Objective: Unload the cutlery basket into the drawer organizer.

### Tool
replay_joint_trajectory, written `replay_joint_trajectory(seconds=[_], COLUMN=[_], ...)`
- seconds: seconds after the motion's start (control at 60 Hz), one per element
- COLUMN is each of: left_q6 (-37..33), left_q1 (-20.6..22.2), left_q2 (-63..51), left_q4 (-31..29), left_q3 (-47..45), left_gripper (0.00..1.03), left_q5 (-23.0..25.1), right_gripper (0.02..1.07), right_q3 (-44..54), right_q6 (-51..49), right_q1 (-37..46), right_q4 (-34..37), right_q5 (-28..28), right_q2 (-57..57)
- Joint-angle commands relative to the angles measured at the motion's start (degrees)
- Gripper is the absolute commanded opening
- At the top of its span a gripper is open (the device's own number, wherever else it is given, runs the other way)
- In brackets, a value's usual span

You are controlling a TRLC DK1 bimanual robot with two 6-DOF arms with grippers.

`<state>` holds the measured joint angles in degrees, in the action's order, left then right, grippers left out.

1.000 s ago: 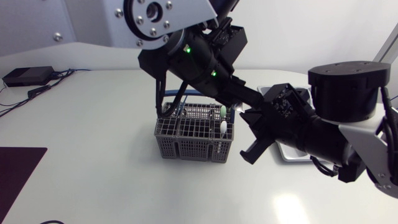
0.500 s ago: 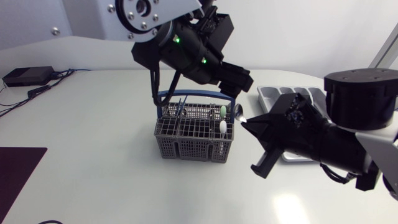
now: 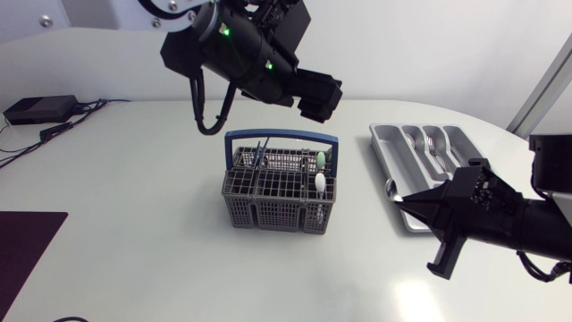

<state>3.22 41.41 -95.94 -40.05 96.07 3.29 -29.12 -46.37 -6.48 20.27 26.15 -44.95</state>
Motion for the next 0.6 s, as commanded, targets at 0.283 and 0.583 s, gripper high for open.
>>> replay_joint_trajectory(seconds=[0.283, 0.583], left_q6=[0.6, 1.1], left_q1=[1.0, 1.0], left_q2=[-6.3, -10.1], left_q4=[-2.6, -2.7], left_q3=[-1.2, -1.2], left_gripper=[0.91, 0.91], left_q5=[5.8, 8.1], right_gripper=[0.08, 0.08], right_q3=[0.1, -8.9], right_q6=[-34.7, -61.8], right_q1=[23.4, 38.1], right_q4=[7.0, 12.2], right_q5=[13.0, 14.7], right_q2=[-8.2, -28.0])
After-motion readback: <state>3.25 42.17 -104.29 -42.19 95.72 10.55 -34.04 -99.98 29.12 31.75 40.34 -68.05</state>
